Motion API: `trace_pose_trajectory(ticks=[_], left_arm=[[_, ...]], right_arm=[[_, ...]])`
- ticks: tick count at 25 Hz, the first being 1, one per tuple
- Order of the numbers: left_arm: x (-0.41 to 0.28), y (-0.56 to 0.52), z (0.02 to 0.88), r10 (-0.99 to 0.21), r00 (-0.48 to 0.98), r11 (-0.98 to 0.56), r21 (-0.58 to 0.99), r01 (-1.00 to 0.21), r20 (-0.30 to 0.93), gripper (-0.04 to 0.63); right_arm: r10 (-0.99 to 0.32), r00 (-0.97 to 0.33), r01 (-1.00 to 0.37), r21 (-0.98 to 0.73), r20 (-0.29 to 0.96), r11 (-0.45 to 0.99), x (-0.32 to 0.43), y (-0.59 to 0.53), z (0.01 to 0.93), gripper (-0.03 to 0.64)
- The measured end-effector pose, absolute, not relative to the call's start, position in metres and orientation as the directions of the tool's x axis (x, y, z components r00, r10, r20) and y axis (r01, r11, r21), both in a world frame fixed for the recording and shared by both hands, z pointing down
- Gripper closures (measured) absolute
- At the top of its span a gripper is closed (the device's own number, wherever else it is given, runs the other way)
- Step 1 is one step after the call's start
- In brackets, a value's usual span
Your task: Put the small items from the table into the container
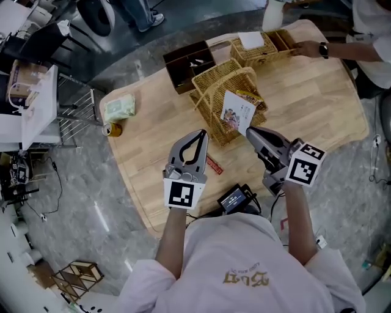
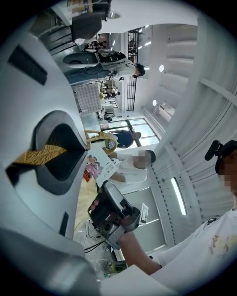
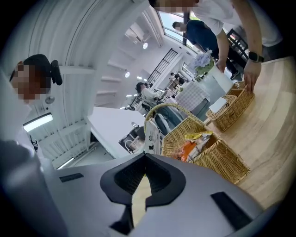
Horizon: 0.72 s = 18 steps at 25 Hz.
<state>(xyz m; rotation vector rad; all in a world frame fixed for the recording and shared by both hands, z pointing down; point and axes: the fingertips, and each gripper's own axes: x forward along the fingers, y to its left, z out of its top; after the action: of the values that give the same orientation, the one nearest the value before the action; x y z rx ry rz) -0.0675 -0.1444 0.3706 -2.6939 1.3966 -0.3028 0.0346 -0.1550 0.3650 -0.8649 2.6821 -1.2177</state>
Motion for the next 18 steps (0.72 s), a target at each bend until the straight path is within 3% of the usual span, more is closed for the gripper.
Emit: trace_pose_trajectory(ticks=[18], left_arm=[[-0.066,-0.152,0.385,-0.803,0.578,-0.595,-0.141,-0.791,0.147,0.603]], right_arm=[[-0.668,-0.714,-0.599,-0.675,0.208,0.43,0.055,-0.182,0.386,0.59]])
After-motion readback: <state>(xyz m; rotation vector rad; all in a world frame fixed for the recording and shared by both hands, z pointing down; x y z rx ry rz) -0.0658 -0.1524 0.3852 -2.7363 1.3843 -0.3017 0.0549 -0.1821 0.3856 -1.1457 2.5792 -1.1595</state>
